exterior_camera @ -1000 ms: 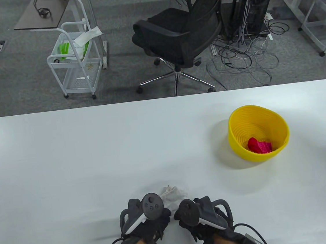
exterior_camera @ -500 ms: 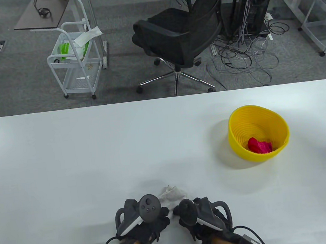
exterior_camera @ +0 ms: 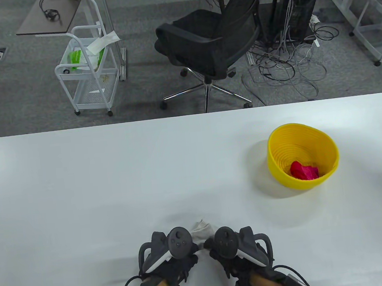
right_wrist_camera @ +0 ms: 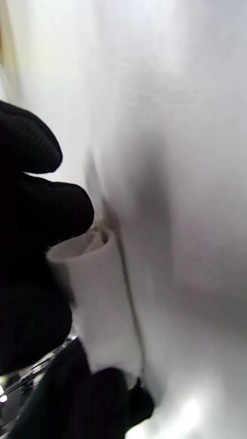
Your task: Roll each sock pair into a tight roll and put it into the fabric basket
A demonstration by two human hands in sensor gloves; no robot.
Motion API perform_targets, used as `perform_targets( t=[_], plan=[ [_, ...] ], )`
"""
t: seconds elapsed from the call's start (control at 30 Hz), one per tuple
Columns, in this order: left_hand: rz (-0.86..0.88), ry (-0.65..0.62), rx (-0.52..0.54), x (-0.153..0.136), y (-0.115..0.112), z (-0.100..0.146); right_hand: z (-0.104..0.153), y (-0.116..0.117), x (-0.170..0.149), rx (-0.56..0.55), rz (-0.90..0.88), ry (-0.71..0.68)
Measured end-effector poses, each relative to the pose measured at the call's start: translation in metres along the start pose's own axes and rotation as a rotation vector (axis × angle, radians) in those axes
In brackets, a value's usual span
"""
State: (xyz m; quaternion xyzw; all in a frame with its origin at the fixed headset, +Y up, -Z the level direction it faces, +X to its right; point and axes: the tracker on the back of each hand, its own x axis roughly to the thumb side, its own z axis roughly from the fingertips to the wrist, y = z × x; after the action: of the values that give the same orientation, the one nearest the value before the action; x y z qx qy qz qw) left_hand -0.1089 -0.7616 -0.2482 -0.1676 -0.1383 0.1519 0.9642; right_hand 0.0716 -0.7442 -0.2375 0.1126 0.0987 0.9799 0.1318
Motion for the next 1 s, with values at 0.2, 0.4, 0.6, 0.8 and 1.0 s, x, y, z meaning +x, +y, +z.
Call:
perform_targets(
  t=[0.2, 0.4, 0.6, 0.8, 1.0],
  plan=[
    [0.031, 0.008, -0.009, -0.002, 0.000, -0.001, 0.009, -0.008, 0.012, -0.024, 0.070, -0.103],
    [0.011, 0.014, 0.021, -0.001, -0.001, 0.001, 0.005, 0.005, 0.012, 0.039, 0.156, -0.074],
    [0.070, 0.031, 0.094, -0.002, 0.018, 0.009, 0.002, 0.009, 0.009, 0.065, 0.157, -0.035],
    [0.095, -0.035, 0.039, 0.001, 0.017, 0.012, 0.001, 0.012, 0.008, 0.057, 0.161, -0.009],
    [0.000, -0.010, 0.034, 0.003, 0.004, 0.005, -0.001, 0.018, 0.009, 0.036, 0.210, 0.005]
  ],
)
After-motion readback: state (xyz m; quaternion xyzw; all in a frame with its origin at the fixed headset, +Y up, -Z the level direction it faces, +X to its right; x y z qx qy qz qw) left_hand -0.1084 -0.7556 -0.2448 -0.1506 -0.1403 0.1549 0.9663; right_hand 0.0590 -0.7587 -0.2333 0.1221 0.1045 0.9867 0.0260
